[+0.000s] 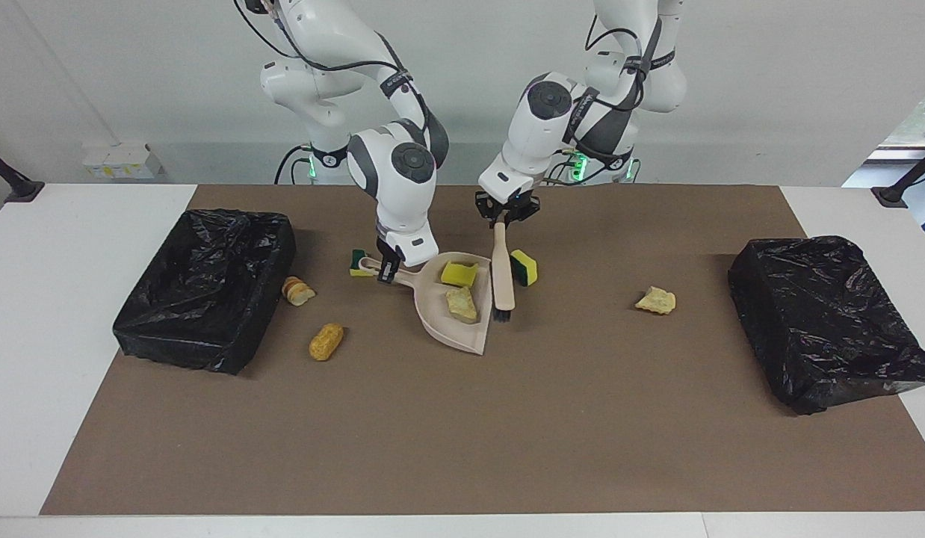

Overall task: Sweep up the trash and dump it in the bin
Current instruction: 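Sweep the sponge and bread pieces into the dustpan with the left gripper, then sweep the remaining pieces into the dustpan with the left gripper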

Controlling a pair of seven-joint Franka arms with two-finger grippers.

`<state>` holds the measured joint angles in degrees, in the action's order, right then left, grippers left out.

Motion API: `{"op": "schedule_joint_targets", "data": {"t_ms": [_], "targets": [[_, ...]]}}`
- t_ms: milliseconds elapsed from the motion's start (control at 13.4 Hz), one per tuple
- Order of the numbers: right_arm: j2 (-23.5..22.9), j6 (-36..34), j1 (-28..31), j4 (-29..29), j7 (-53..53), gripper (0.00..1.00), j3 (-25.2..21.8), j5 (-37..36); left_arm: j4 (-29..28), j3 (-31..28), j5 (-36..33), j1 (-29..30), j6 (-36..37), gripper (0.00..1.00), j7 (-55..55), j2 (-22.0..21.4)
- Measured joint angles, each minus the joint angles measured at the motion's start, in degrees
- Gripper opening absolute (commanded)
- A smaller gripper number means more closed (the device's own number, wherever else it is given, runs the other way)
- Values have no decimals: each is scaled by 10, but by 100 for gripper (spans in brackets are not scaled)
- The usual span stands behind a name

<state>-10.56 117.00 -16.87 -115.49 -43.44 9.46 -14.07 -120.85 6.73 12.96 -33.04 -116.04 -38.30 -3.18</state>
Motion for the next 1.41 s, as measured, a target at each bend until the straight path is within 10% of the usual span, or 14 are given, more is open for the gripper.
{"op": "schedule_joint_targets", "data": {"t_ms": [521, 1116, 1413], "targets": [[6, 0, 23, 1, -117, 0, -1, -4, -17, -10, -60, 156, 170, 0, -104, -79], [-2, 19, 18, 11, -149, 0, 1, -30, -155, -10, -102, 335, 110, 0, 6, -135], [-23, 28, 1, 12, -106, 0, 1, -30, -236, 4, -102, 301, 5, 0, 64, -135]]}}
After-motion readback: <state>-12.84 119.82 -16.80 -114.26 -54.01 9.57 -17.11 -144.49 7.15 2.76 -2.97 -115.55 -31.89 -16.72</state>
